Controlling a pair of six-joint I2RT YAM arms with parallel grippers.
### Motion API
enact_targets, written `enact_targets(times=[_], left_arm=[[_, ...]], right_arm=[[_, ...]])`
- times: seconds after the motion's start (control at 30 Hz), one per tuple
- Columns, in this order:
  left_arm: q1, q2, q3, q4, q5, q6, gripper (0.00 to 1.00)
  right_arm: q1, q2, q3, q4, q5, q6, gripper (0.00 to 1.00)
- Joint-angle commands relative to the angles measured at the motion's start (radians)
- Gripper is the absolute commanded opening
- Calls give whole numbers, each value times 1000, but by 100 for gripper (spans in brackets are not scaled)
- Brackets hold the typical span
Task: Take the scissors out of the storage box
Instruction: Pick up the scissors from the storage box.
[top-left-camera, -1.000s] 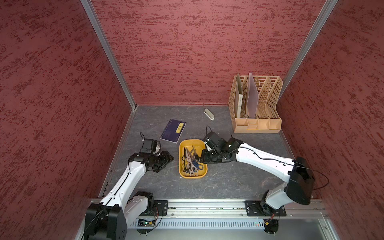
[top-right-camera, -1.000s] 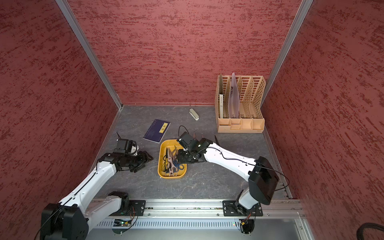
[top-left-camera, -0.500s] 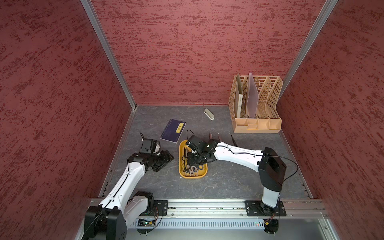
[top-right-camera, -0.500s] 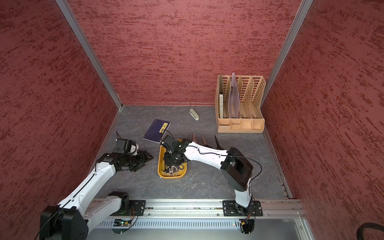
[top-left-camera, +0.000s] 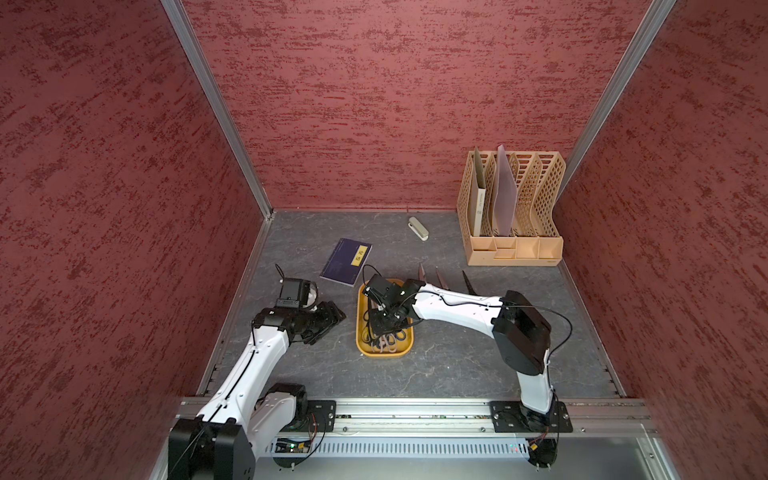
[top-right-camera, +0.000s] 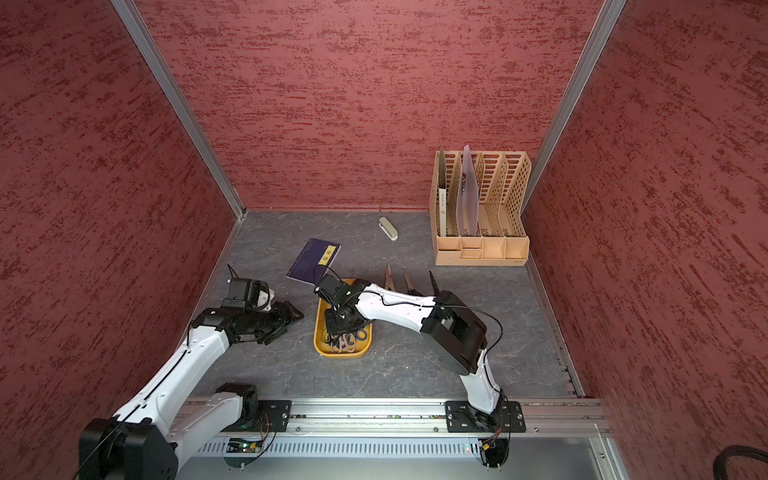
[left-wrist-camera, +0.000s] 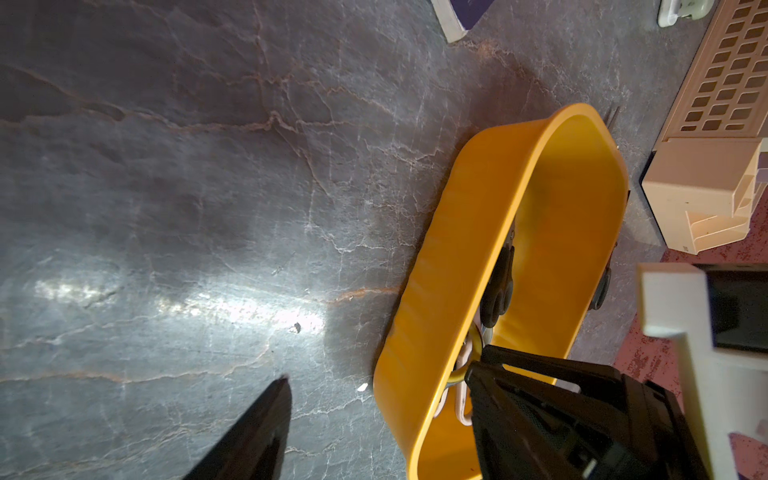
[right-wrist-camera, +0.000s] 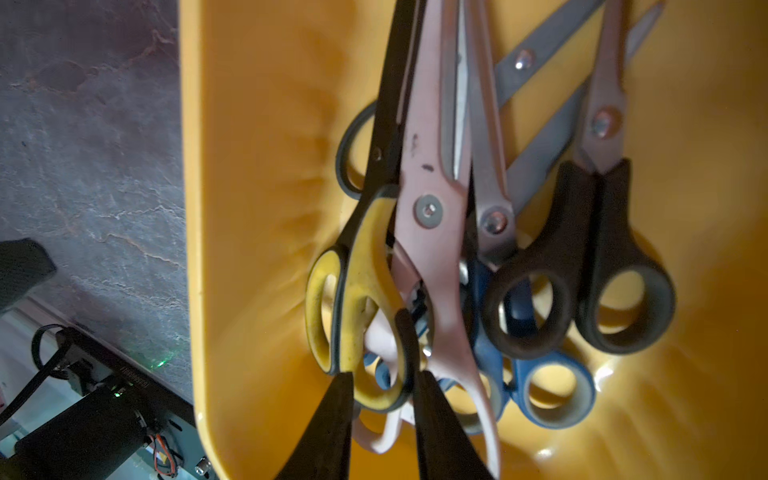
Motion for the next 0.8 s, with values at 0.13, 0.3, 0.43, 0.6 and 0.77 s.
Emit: enact_targets(times=[0.13, 0.3, 0.43, 0.6, 0.77], left_arm=[[12, -13, 24, -17, 5, 29, 72], [15, -14, 25, -17, 7, 30, 72], [17, -13, 25, -18, 8, 34, 72], [20, -18, 25, -20, 10, 35, 72], [23, -20, 24, -22, 9, 37, 72]], right_arm=[[14, 24, 22, -28, 58, -5, 27], [16, 34, 37, -42, 71, -8, 27], [16, 45, 44, -40, 68, -8, 27], [20, 67, 67, -43, 64, -9, 27], [22, 79, 78, -55, 72, -10, 20]])
